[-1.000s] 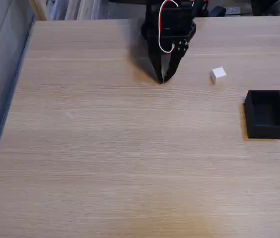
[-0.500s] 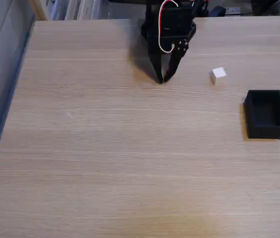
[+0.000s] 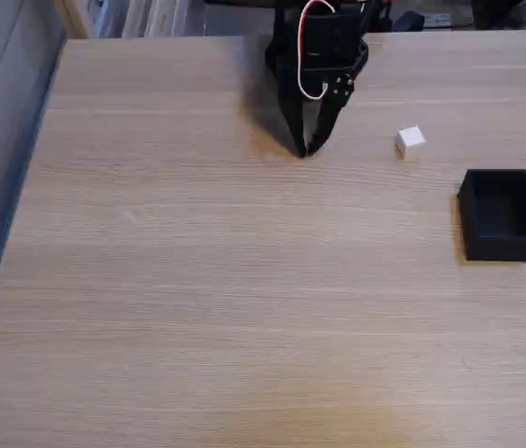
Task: Pick a white block and place it in the black box.
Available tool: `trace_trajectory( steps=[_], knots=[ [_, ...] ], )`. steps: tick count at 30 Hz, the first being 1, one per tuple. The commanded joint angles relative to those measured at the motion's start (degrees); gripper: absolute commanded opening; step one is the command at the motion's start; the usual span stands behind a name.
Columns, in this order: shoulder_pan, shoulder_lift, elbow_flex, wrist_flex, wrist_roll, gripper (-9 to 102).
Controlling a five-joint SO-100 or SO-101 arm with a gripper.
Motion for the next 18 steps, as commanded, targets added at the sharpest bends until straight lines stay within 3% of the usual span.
trace_trajectory(
  steps=[1, 9, 18],
  knots=[
    [-0.3, 0.1, -0.5, 1.0, -0.7, 0],
    [-5.2, -12.9, -17.2, 5.3, 5.3, 2],
    [-10.1, -30.4, -34.6, 13.5, 13.9, 19]
  ],
)
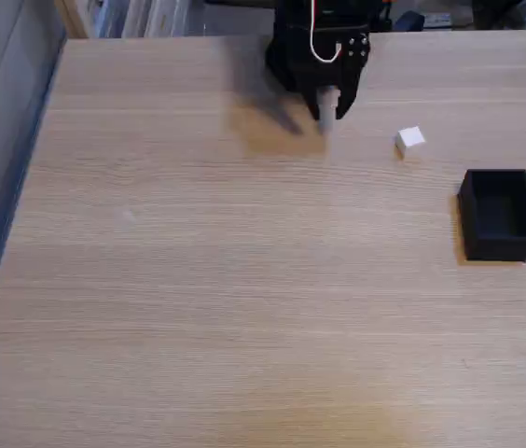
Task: Pick a white block and place it in the black box.
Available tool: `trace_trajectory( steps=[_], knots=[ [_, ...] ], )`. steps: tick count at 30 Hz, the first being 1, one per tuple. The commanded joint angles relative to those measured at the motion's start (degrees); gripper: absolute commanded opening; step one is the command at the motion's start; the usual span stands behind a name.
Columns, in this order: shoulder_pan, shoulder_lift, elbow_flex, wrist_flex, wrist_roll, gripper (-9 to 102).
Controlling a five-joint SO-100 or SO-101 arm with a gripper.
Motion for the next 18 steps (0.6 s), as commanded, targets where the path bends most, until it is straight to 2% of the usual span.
trace_trajectory(
  steps=[1, 10, 18],
  knots=[
    [-2.3, -4.5, -5.8, 2.5, 2.5, 22],
    [-14.0, -7.3, -8.2, 7.6, 7.7, 25],
    [-23.9, -9.1, -6.9, 2.3, 12.9, 25]
  ],
)
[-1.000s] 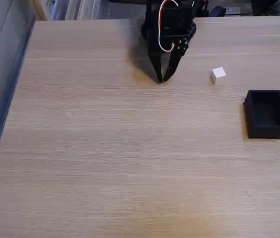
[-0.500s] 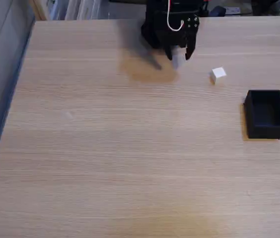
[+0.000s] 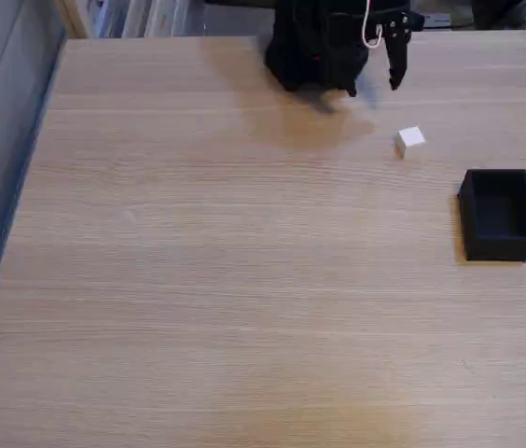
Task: Pick a white block and place it in the black box.
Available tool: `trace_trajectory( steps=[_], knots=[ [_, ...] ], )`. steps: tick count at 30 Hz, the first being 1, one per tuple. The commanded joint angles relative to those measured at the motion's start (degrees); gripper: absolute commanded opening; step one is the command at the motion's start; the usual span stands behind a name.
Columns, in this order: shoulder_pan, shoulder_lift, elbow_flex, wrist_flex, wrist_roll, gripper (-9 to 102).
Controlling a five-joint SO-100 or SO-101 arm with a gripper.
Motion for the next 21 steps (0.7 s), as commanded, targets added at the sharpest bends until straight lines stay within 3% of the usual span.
trace_trajectory(
  steps=[1, 21],
  knots=[
    [-2.7, -1.0, -0.3, -3.5, 1.3, 25],
    [-10.9, -19.0, -2.1, -19.1, 7.9, 23]
  ],
)
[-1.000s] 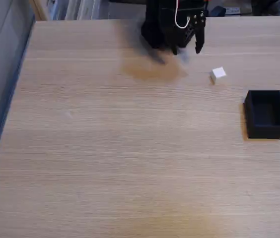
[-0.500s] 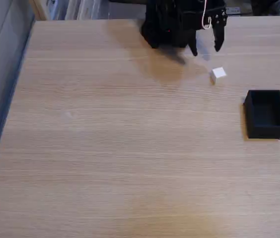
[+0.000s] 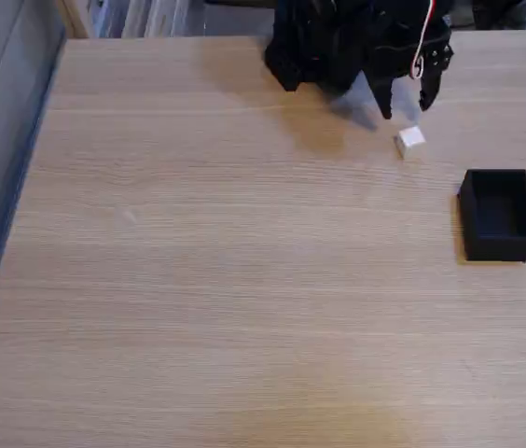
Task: Pick a white block and place it in the black box.
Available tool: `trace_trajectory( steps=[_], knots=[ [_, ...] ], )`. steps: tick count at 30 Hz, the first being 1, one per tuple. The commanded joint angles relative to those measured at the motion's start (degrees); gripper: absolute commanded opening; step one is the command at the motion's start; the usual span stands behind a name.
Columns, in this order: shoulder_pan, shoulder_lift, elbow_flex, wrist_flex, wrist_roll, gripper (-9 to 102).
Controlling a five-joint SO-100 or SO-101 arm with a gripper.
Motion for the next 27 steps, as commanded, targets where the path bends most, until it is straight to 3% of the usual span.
trace_trajectory(
  steps=[1, 27],
  knots=[
    [0.2, -2.5, -2.6, -1.8, 0.2, 23],
    [2.2, -14.9, -1.9, -11.4, 1.1, 24]
  ],
)
